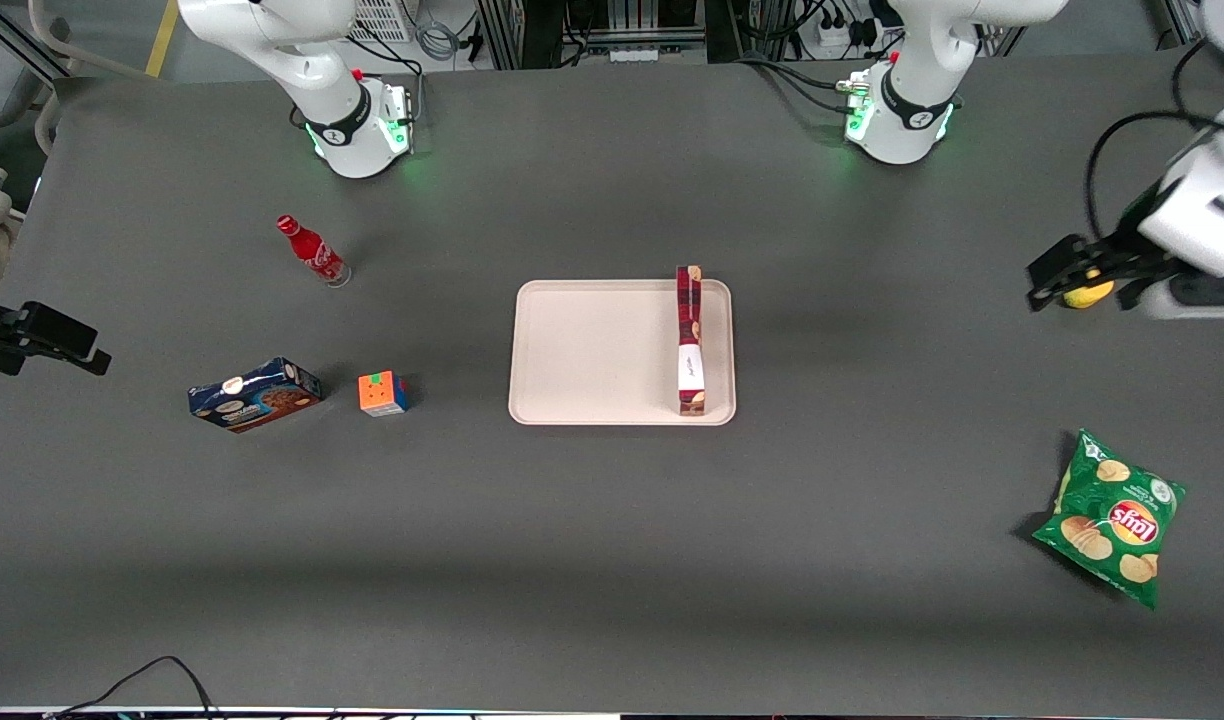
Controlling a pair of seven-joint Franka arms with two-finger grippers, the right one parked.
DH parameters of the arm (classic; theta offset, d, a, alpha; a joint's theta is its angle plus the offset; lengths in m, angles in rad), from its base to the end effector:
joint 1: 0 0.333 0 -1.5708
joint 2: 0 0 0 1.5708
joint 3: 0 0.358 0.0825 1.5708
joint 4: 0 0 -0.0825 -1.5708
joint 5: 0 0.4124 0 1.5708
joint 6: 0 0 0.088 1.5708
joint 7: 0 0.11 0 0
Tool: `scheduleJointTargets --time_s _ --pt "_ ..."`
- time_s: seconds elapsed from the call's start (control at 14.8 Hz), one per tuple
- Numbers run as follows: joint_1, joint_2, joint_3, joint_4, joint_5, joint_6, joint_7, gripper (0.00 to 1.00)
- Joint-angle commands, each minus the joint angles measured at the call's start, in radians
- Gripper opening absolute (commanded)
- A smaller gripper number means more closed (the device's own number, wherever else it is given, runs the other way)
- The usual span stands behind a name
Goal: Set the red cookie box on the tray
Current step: 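Raise the left gripper away from the cookie box on the tray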
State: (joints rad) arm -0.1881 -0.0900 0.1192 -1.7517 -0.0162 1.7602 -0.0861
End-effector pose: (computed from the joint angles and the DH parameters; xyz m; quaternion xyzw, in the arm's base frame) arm 0.5655 -0.0375 0.6405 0.9987 0.0097 0.0477 0.0171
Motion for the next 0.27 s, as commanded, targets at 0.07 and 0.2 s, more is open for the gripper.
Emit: scheduleJointTargets --time_s 0.07,0.2 --pt "0.01 -0.039 0.004 0.006 0.004 -0.031 0.026 1.0" --pt "0.01 -0.042 0.005 0.011 0.013 -0.034 0.028 1.0"
